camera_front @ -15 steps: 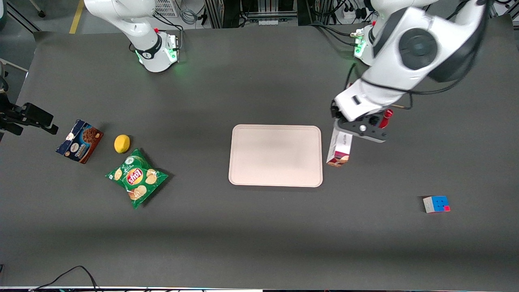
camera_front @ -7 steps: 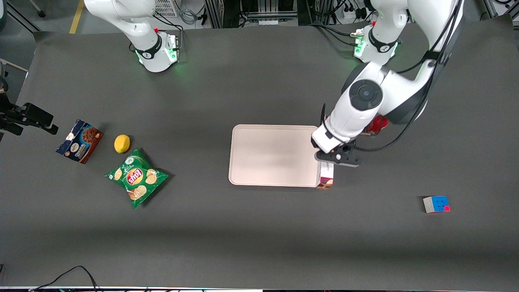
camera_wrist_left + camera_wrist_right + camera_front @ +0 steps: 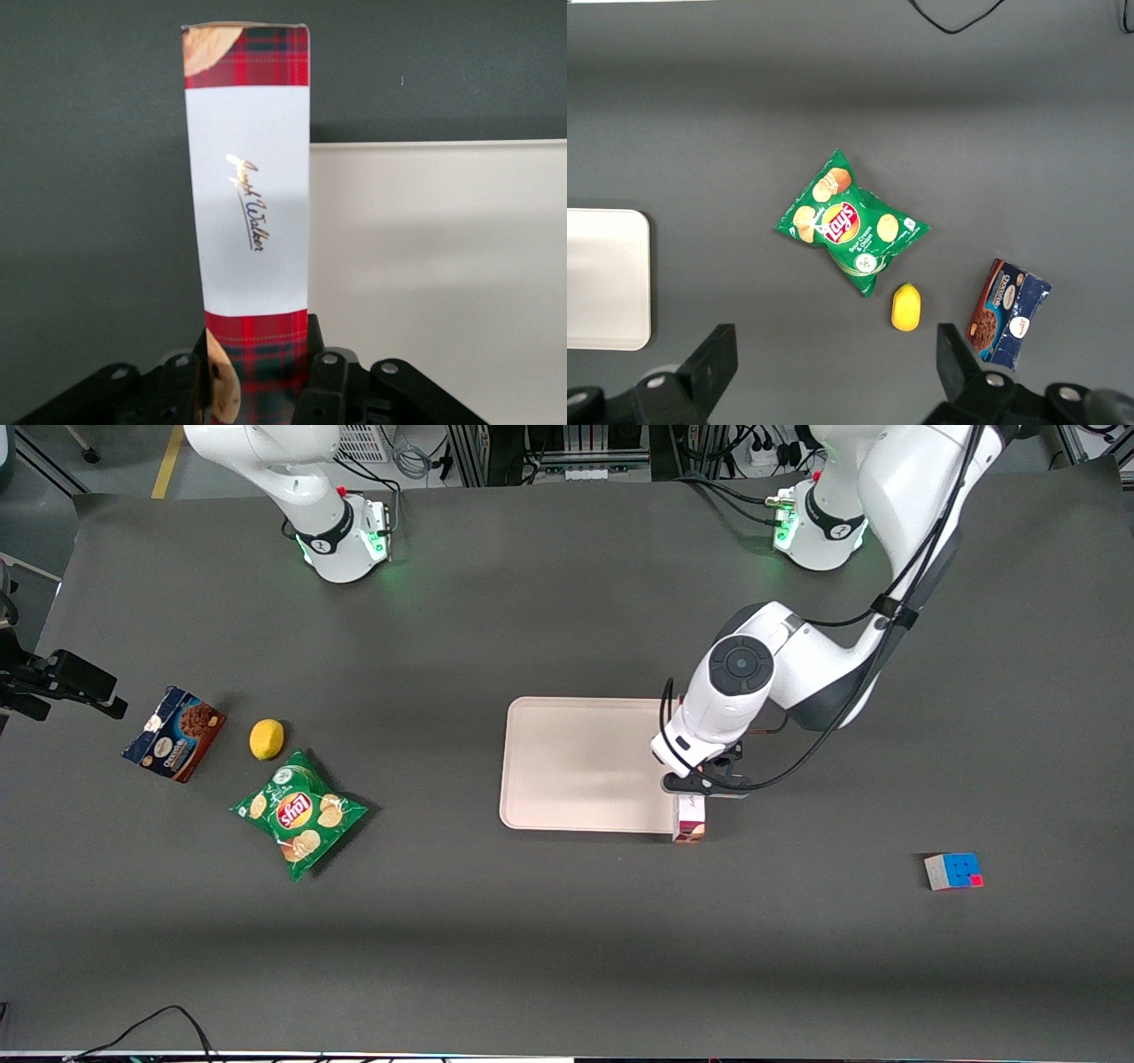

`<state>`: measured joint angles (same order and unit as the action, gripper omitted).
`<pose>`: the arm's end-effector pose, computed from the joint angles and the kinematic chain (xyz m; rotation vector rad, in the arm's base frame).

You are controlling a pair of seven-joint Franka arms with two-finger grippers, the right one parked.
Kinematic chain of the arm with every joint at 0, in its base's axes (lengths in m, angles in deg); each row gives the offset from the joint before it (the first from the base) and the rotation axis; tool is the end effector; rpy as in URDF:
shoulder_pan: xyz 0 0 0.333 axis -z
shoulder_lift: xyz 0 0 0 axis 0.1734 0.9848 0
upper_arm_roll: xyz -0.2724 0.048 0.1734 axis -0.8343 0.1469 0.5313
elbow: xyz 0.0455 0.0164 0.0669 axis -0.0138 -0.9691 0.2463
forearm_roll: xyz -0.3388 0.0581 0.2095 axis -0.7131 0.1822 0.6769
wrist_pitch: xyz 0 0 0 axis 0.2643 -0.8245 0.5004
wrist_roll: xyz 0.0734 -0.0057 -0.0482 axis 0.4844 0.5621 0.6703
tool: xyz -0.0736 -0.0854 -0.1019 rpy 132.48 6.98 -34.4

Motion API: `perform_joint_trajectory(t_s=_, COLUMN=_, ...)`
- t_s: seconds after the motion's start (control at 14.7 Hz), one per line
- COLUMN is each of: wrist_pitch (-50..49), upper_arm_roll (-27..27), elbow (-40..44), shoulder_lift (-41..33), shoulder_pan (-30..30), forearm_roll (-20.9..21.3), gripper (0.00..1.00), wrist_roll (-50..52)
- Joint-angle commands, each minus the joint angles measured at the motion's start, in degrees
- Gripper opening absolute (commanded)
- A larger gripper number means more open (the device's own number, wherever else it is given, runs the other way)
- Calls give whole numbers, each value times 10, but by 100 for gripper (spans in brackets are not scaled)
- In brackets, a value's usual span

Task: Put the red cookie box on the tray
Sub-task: 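Lower the cookie box onto the tray's edge and open the left gripper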

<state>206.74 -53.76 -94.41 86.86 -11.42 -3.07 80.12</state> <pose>0.5557 -0.3444 0.2592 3.1100 -0.0684 0.0127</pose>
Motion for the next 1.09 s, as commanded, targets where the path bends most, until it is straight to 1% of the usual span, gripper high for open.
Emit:
perform_joint_trajectory(t_s=0.0, wrist_pitch=26, upper_arm_roll=1, elbow=4, shoulder_lift=26, shoulder_pan=6, forearm_roll=15, gripper=20, wrist_roll=47)
perform_joint_trajectory(t_s=0.2, wrist_pitch=38, upper_arm_roll=3, elbow=4, shoulder_lift=44, shoulder_pan=6, forearm_roll=18, gripper=20, wrist_roll=47)
perform_joint_trajectory(t_s=0.34, wrist_pitch=46, upper_arm_roll=3, elbow=5, shoulder_lift=52, shoulder_pan=6, forearm_roll=33, gripper=20, wrist_roll=48)
perform_joint_trajectory(t_s=0.48, wrist_pitch=46, upper_arm_roll=4, elbow=5, shoulder_lift=59, shoulder_pan=6, forearm_roll=35, gripper=21, wrist_roll=48)
perform_joint_trajectory(t_s=0.61, wrist_pitch=46, upper_arm_roll=4, elbow=4, shoulder_lift=59, shoulder_pan=6, forearm_roll=37, gripper=22, wrist_roll=47)
perform_joint_trajectory(t_s=0.68, wrist_pitch=46, upper_arm_roll=5, elbow=4, shoulder_lift=60, shoulder_pan=6, forearm_roll=38, gripper=25, wrist_roll=47)
perform_joint_trajectory(t_s=0.75, wrist_pitch=46, upper_arm_roll=5, elbow=4, shoulder_lift=62, shoulder_pan=6, forearm_roll=41, gripper=33, wrist_roll=47)
perform_joint_trajectory(t_s=0.82, wrist_pitch=46, upper_arm_roll=5, elbow=4, shoulder_lift=63, shoulder_pan=6, forearm_roll=42, gripper=55, wrist_roll=48)
perform_joint_trajectory(t_s=0.89, wrist_pitch=45, upper_arm_roll=6, elbow=4, shoulder_lift=63, shoulder_pan=6, forearm_roll=43, gripper=64, wrist_roll=47)
perform_joint_trajectory(t_s=1.02, wrist_pitch=44, upper_arm_roll=6, elbow=4, shoulder_lift=63, shoulder_pan=6, forearm_roll=43, gripper=97, wrist_roll=47)
